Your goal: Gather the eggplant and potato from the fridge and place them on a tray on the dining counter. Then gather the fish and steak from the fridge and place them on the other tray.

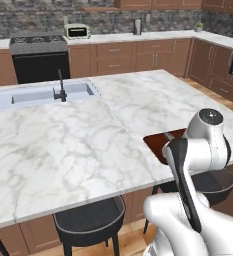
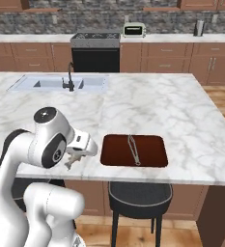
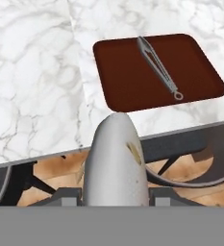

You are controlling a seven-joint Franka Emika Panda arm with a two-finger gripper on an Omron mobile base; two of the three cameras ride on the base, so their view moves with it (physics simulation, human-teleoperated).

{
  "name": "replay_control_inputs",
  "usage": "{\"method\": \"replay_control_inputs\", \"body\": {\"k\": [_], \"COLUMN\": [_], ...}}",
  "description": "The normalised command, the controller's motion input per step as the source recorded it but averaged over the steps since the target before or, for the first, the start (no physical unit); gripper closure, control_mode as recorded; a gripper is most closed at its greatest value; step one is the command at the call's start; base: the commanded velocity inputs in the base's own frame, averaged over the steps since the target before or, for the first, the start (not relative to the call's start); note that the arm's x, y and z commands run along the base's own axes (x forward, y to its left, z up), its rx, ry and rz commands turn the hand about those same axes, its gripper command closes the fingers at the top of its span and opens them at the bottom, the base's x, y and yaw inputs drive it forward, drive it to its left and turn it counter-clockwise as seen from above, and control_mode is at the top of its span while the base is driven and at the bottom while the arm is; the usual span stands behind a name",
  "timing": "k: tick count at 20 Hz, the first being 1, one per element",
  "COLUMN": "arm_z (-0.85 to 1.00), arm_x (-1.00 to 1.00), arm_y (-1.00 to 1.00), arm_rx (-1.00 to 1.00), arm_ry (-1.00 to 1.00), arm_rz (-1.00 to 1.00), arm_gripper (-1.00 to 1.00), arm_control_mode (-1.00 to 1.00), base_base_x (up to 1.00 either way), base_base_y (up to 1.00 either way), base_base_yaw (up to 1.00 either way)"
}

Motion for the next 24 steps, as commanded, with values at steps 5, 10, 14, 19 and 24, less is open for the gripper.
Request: {"method": "replay_control_inputs", "body": {"k": [5, 10, 14, 19, 24], "arm_z": [0.0, -0.01, -0.13, -0.42, -0.53], "arm_x": [0.67, 0.57, 0.64, 0.55, 0.49], "arm_y": [-0.45, -0.34, -0.08, -0.1, -0.23], "arm_rx": [0.11, 0.07, 0.0, -0.01, 0.0], "arm_ry": [0.05, 0.16, 0.16, 0.02, -0.01], "arm_rz": [0.01, 0.12, 0.19, 0.14, 0.01], "arm_gripper": [1.0, 1.0, 1.0, 1.0, 1.0], "arm_control_mode": [-1.0, -1.0, -1.0, -1.0, -1.0], "base_base_x": [0.0, 0.0, 0.0, 0.0, 0.0], "base_base_y": [0.0, 0.0, 0.0, 0.0, 0.0], "base_base_yaw": [0.0, 0.0, 0.0, 0.0, 0.0]}}
